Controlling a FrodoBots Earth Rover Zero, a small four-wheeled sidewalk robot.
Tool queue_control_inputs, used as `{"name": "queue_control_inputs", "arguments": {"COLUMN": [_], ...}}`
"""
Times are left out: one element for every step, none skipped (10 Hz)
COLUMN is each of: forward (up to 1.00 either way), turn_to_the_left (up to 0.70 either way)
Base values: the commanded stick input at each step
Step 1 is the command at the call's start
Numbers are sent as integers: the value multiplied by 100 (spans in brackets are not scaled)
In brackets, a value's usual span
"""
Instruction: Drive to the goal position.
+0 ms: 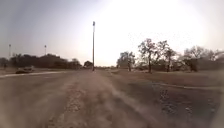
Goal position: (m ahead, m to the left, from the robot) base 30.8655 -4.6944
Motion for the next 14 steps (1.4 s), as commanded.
{"name": "queue_control_inputs", "arguments": {"forward": [70,70,70,70,70,70,70,70,70,70,70,70,70,48], "turn_to_the_left": [0,0,0,0,0,0,0,0,0,0,0,0,0,0]}}
